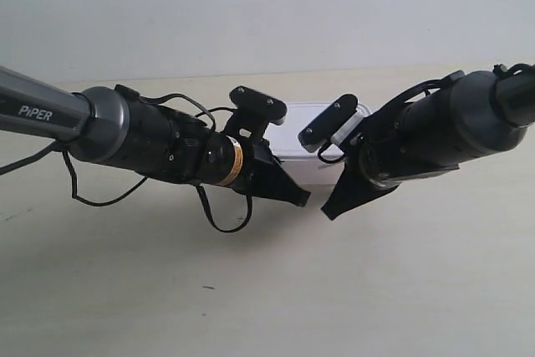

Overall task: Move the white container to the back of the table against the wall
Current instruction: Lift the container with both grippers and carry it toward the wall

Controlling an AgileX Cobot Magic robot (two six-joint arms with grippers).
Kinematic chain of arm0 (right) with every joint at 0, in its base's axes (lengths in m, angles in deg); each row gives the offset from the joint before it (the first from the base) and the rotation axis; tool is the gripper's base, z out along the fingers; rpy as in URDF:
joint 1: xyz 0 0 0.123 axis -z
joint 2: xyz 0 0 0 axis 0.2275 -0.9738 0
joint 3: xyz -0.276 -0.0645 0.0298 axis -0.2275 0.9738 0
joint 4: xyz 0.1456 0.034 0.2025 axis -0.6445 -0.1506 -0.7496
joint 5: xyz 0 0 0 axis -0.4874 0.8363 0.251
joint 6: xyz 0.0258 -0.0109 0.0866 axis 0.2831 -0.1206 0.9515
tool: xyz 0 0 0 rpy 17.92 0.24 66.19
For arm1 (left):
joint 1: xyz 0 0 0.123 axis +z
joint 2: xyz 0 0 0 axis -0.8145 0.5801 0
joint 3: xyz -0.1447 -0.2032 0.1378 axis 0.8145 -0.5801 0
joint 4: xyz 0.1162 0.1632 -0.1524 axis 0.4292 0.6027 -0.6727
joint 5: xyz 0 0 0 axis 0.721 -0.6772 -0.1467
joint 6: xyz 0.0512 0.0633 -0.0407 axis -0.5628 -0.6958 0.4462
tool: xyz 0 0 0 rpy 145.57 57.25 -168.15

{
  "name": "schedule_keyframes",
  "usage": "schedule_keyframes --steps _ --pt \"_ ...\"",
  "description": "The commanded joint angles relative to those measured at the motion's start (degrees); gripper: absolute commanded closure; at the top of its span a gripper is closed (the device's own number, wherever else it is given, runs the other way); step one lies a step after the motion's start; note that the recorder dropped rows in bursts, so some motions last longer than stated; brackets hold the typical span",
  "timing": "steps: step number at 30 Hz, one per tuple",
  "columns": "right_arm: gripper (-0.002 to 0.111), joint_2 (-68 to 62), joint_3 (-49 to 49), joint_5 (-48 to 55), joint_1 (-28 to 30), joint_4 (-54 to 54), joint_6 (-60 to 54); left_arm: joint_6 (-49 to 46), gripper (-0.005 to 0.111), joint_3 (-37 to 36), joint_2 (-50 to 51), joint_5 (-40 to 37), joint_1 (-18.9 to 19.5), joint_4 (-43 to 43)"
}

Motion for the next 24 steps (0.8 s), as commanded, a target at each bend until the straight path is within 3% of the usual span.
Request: schedule_keyframes --steps 1,24 --pt "0.108 -0.7 -2.2 -0.5 0.4 0.3 0.3 0.0 0.107 1.3 0.1 -0.7 0.6 0.6" --pt "0.108 -7.6 -11.4 -1.1 1.0 1.6 0.2 0.3 0.107 7.2 5.0 -0.3 4.1 0.6"
